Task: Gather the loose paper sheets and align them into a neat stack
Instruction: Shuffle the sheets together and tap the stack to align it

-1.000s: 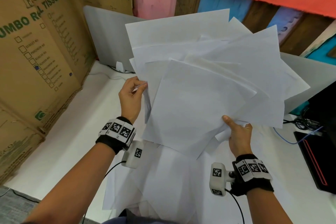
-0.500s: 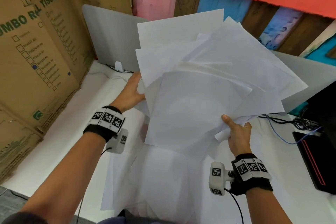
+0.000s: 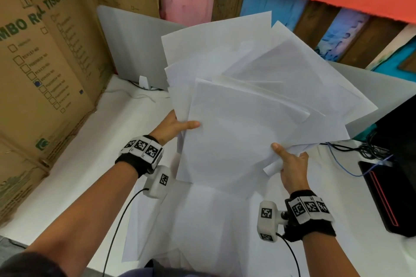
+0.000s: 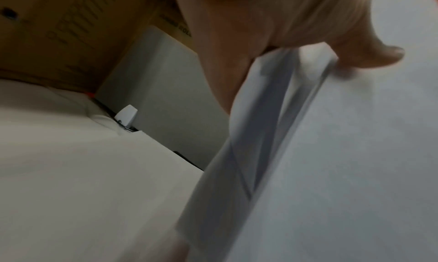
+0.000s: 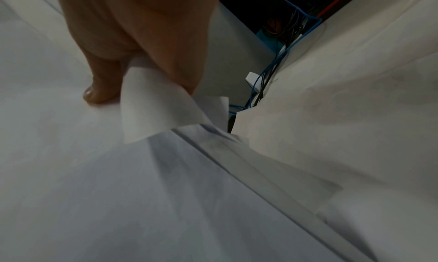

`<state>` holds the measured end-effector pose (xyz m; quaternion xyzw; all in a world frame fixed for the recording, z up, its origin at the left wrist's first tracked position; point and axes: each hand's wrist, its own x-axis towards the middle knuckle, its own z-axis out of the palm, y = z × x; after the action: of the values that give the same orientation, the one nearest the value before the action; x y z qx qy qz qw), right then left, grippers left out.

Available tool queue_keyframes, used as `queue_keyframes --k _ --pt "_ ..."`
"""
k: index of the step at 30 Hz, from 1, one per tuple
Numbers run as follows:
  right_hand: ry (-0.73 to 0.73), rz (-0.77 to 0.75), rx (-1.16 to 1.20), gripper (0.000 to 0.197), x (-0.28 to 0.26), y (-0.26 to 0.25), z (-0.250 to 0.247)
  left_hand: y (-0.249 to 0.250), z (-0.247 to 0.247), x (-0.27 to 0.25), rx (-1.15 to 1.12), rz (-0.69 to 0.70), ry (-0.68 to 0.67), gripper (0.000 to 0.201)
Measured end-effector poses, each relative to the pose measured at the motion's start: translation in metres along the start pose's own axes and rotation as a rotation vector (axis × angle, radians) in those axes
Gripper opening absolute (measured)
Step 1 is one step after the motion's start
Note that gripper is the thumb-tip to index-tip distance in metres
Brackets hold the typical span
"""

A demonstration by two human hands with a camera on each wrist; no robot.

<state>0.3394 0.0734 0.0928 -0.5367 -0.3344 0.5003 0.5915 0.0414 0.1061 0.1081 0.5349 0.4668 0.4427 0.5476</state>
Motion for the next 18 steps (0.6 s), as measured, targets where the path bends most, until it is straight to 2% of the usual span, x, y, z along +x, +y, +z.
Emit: queue_keyframes --k 1,2,6,10,14,18 --pt "0.000 0.004 -0.008 0.029 0.001 0.001 -0.001 0.005 -0.001 0.002 0.007 -0.035 -0.039 0.048" --pt "0.005 0.004 -0.010 0.029 0.001 0.001 -0.002 0.009 -0.003 0.003 0.011 -0.058 -0.077 0.047" --pt "0.010 0.012 0.013 0.029 -0.001 -0.002 -0.001 0.015 -0.009 0.007 0.003 -0.115 -0.113 0.079" --pt "0.018 0.012 0.026 0.031 -0.001 -0.003 -0.001 0.008 -0.006 0.005 -0.127 -0.140 -0.043 0.074" --pt "0.016 0.001 0.013 0.031 -0.001 -0.004 0.001 0.004 0.009 0.000 -0.162 -0.118 0.090 0.038" --pt "0.005 -0.022 0.015 0.030 -0.001 -0.007 0.004 -0.001 0.019 0.003 -0.151 -0.015 0.255 0.043"
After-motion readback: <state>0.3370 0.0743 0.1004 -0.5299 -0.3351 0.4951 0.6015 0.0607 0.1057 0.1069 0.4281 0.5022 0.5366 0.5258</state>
